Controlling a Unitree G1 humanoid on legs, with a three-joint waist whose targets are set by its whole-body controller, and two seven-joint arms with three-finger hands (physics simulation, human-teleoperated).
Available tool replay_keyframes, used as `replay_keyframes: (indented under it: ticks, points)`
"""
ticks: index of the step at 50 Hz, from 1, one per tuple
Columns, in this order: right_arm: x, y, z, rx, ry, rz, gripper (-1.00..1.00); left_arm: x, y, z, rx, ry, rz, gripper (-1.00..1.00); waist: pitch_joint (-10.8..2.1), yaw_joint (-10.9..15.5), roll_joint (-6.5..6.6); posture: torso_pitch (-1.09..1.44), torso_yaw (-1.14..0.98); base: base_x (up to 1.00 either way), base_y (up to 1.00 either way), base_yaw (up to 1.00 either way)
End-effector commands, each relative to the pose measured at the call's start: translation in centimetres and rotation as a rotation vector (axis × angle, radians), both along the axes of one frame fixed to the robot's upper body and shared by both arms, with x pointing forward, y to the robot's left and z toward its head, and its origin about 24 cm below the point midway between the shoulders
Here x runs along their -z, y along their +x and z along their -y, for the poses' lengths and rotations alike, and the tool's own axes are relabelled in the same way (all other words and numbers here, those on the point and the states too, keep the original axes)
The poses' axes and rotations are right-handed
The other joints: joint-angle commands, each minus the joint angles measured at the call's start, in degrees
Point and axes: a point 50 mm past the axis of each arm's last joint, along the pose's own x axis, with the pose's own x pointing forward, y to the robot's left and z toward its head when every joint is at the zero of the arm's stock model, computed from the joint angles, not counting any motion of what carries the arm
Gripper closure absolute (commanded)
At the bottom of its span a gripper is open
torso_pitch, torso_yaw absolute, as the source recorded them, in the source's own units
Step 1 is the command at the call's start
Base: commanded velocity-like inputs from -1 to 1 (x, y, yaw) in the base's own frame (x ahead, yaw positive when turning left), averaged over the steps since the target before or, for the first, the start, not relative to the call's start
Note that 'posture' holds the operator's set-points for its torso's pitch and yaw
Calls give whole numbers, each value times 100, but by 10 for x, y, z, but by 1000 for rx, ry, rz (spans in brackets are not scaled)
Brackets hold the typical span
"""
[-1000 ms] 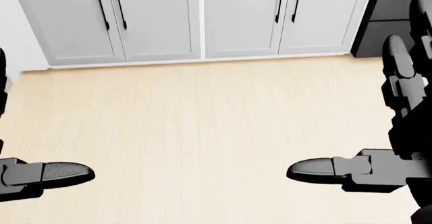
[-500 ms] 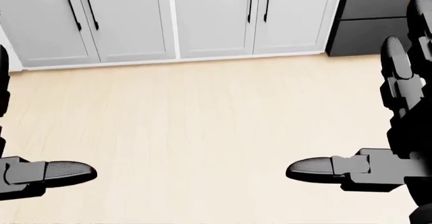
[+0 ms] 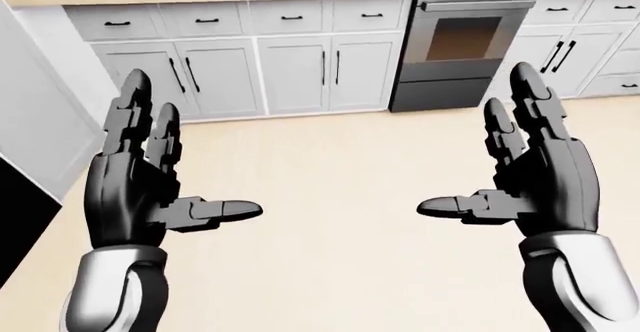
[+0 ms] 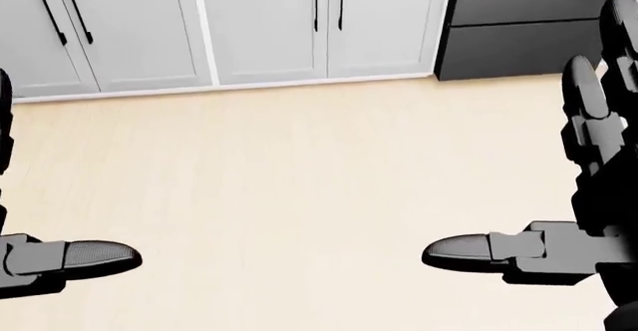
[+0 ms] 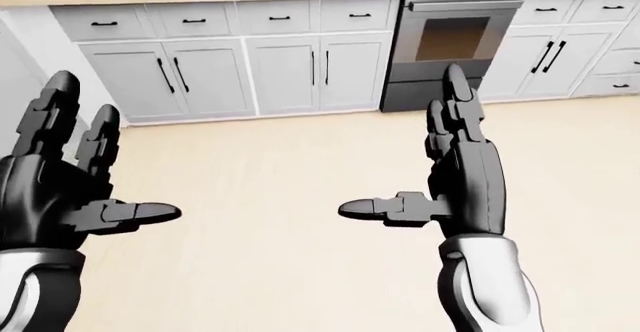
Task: Navigate to the stove.
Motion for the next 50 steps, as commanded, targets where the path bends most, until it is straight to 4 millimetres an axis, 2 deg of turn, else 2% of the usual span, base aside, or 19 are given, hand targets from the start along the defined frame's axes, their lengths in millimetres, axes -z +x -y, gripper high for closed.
replay_keyframes:
  ticks: [1,4,6,7,11,15,16,17,18,28,30,32,35,38,40,41,42,43,50]
  points:
    - [-9,-4,-1,-6,-6,67,-100,-9,-4,1,0,13,63,-100,-58,5,-16,0,0,0,-61,0]
    - [-9,-4,-1,-6,-6,67,-100,-10,-4,1,1,13,64,-100,-57,2,103,0,0,0,-61,0]
    - [-10,-4,-1,-6,-6,66,-100,-9,-3,1,2,12,63,-100,-146,12,326,0,0,0,-60,0]
    - [-10,-4,-1,-6,-6,66,-100,-9,-3,1,2,13,62,-100,-92,92,160,0,0,0,-59,0]
    - [-9,-4,-1,-6,-6,65,-100,-9,-3,1,1,11,62,-100,-249,32,297,0,0,0,-60,0]
    - [-10,-4,-1,-5,-6,65,-100,-8,-2,1,0,11,62,-100,-117,59,-26,0,0,0,-60,0]
    - [-10,-4,-1,-6,-7,66,-100,-8,-2,1,0,11,62,-100,-182,49,-256,0,0,0,-59,0]
    - [-10,-4,-1,-6,-6,66,-100,-8,-2,1,0,11,62,-100,-281,-13,-635,0,0,0,-60,0]
    - [-9,-4,-1,-5,-8,65,-100,-8,-2,1,0,11,61,-100,-173,-30,-380,0,0,0,-59,0]
    - [-8,-4,-1,-5,-8,64,-100,-8,-2,0,-3,9,63,-100,-16,-2,128,0,0,0,-60,0]
    - [-8,-3,-1,-5,-9,63,-100,-8,-2,0,-3,10,63,-100,-86,12,356,0,0,0,-59,0]
    - [-7,-3,-1,-2,-10,63,-100,-8,-2,0,-3,9,63,-100,-83,50,279,0,0,0,-59,0]
    - [-8,-3,-1,-3,-9,63,-100,-8,-2,1,-1,11,62,-100,-211,27,335,0,0,0,-59,0]
    - [-8,-3,-1,-4,-8,64,-100,-8,-3,1,-1,11,63,-100,-160,55,165,0,0,0,-59,0]
    - [-8,-3,-1,-3,-8,63,-100,-8,-2,1,-1,12,62,-100,-125,60,-29,0,0,0,-59,0]
    - [-7,-3,-1,3,-9,58,-100,-8,-2,1,1,11,62,-100,-183,55,-232,0,0,0,-58,0]
    - [-7,-3,-1,1,-10,58,-100,-8,-2,1,1,11,61,-100,-288,15,-604,0,0,0,-58,0]
    - [-7,-3,-2,-3,-10,60,-100,-8,-3,1,2,11,60,-100,-208,-17,-401,0,0,0,-58,0]
    - [-7,-3,-2,-3,-9,58,-100,-8,-3,1,3,12,61,-100,-65,-21,-62,0,0,0,-58,0]
